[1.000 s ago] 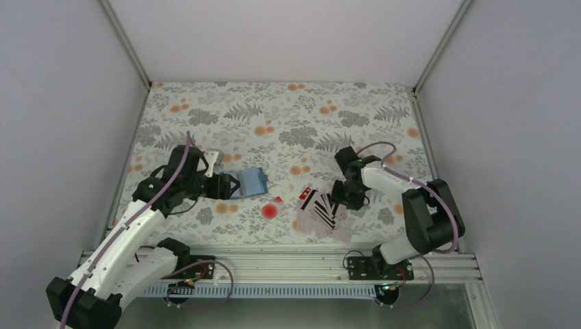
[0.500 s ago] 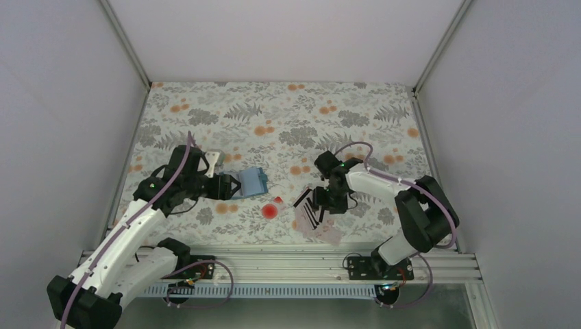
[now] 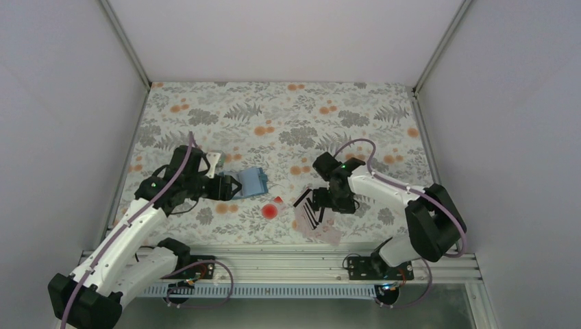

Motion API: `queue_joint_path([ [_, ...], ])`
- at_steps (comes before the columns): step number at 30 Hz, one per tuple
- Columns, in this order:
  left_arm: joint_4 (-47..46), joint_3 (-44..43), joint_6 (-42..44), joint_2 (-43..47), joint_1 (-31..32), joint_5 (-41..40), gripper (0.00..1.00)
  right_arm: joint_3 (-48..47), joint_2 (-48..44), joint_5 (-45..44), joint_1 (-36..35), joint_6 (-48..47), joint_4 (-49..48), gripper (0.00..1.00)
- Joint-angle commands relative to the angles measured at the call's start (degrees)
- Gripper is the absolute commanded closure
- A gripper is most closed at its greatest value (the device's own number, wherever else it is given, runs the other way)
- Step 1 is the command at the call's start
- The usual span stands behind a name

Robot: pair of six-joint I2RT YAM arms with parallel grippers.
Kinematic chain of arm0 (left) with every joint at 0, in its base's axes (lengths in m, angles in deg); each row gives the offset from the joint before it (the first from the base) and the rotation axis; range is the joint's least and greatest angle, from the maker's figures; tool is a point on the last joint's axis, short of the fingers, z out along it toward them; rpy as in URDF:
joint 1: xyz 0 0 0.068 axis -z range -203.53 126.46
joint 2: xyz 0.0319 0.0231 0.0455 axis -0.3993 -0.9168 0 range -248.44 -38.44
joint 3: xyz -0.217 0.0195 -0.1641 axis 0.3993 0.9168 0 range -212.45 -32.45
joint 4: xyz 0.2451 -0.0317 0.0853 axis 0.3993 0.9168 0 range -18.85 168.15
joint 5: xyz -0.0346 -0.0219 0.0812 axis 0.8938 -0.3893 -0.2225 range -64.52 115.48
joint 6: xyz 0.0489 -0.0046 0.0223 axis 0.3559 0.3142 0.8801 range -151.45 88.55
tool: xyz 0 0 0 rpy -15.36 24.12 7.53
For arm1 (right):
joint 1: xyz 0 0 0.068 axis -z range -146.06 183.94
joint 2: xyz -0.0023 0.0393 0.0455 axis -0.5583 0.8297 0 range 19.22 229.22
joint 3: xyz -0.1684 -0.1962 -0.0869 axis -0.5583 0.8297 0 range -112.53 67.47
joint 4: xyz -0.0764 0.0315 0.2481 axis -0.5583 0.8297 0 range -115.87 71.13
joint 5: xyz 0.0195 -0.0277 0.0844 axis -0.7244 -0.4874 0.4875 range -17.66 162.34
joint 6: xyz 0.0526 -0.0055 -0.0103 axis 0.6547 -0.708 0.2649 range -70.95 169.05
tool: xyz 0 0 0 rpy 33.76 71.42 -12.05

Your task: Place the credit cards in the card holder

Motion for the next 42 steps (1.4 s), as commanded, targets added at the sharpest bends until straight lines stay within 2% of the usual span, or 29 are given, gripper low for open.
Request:
queue_joint_path([
  [1,-0.79,0.59,1.41,-0.26,-0.31,1.72,0.26,1.50,-0.28,-3.39,-0.57,4.24,0.06,0.12],
  [12,-0.80,0.67,1.77,-0.59,-0.29,2.25,0.26,1.95,5.30,0.94,-0.74,7.85,-7.98,0.15],
  [23,-0.80,0.68,1.78,-0.68,-0.36,2.29,0.26,8.91,3.10,-1.21,-0.83,9.46,-8.38,0.24],
  [27,-0.80,0.68,1.85,-0.99,-0.37,2.52,0.26,10.75,1.29,-1.39,-0.83,8.96,-8.41,0.24],
  [35,-0.80,0.77,1.94,-1.26,-0.37,2.73,0.26,13.86,0.05,-0.35,-0.81,9.77,-10.79,0.39],
  [42,-0.79,0.77,1.93,-1.35,-0.38,2.73,0.26,11.88,-2.47,-0.88,-0.83,9.47,-8.70,0.48],
])
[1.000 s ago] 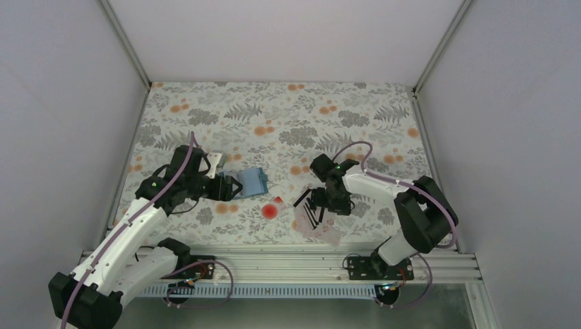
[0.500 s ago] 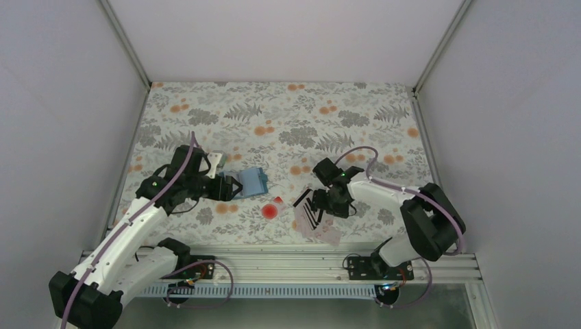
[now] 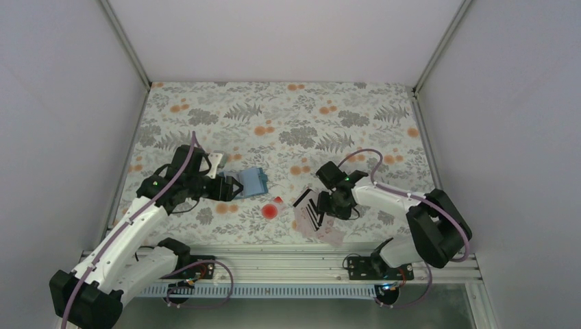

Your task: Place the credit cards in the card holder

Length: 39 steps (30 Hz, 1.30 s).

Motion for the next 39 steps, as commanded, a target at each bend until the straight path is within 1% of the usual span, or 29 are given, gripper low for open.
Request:
queue_joint_path([
  [1,-0.56,0.66,0.71,-0.26,-0.42,0.72,0.26,1.38,0.35,-0.57,-0.50,0.44,4.46,0.48],
  [9,-0.60,0.57,0.62,-0.42,-0.37,0.70,0.26,-3.66,-2.77,-0.36,-0.50,-0.46,8.59,0.48],
  [17,-0.51,-0.03,0.41,-1.09,-0.42,1.13,0.26,-8.30,-5.40,0.88,-0.50,-2.50,10.73,0.44],
  [20,-0.66,-1.73,-0.24,-1.77,-0.37,2.52,0.26,-9.18,-7.43,3.08,-0.50,-5.28,7.07,0.44],
  [22,-0.92,-3.77,-1.14,-2.61,-0.42,3.69,0.26,-9.06,-9.44,4.61,-0.50,-7.64,2.02,0.44],
  [26,-1.58,-9.14,-3.79,-6.16,-0.42,6.89,0.26,-10.25,-11.12,5.26,-0.54,-15.16,-4.07,0.44],
  [32,-2.13,-19.11,-7.80,-12.56,-0.30,12.91,0.26,-13.00,-11.59,0.23,-0.57,-26.61,-9.29,0.43],
  [35,-2.97,-23.68,-9.64,-15.94,-0.13,17.40,0.29,-13.59,-12.33,-1.95,-0.59,-31.20,-12.91,0.43],
  [39,-5.55,-28.60,-10.17,-19.02,0.67,20.06,0.32,-14.79,-12.58,-0.38,-0.59,-34.98,-17.68,0.43],
])
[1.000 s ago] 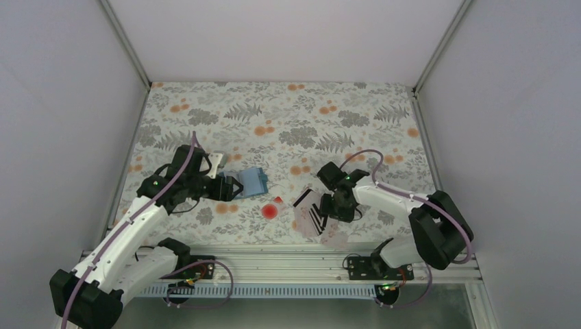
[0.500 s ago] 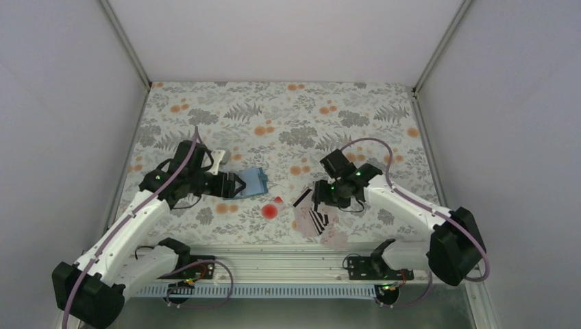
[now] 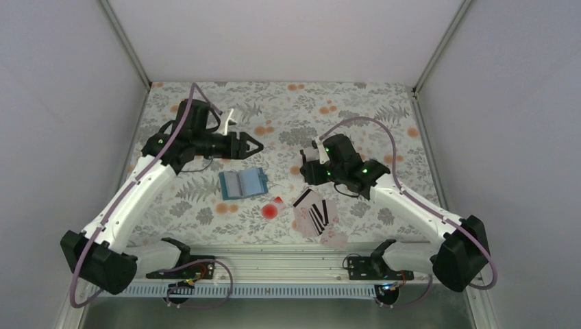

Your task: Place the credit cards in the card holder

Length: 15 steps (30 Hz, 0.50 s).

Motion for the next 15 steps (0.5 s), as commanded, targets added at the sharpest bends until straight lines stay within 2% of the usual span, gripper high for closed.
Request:
queue_joint_path([
  [1,-3.42,-5.32,-1.91,-2.54,0.95,5.56,0.33,-3.31,-0.93,0.22,-0.59,-7.56,-8.01,0.44],
  [5,-4.66,-9.25,-1.09,-6.12,3.13,4.57,0.37,-6.57,-0.16,2.44,-0.82,-7.53,-8.88,0.44],
  [15,-6.45,-16.42,-3.39,-12.53,8.37,-4.18,0.50,-12.97,0.70,5.50,-1.45,-8.91,-6.52,0.44],
])
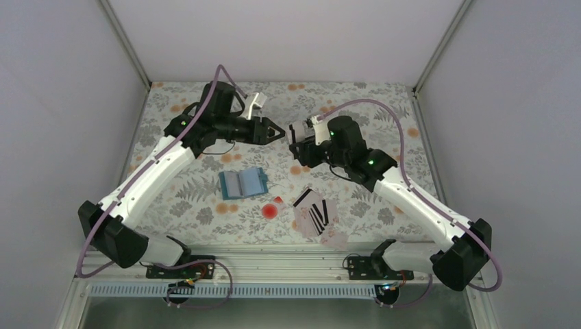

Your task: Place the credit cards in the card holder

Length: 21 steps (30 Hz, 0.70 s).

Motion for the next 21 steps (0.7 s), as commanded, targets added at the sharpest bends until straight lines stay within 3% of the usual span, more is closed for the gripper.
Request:
queue_joint_path([
  [1,-1.88,-4.11,-1.08,-1.77,1.20,-5.09,0.51,-3.72,0.92,2.26,-0.90,-2.47,0.51,0.45],
  [21,-1.42,-8.44,0.15,-5.34,3.16,-10.04,0.76,-7.19,2.16,1.73,-1.16,-3.24,3.64,0.45],
])
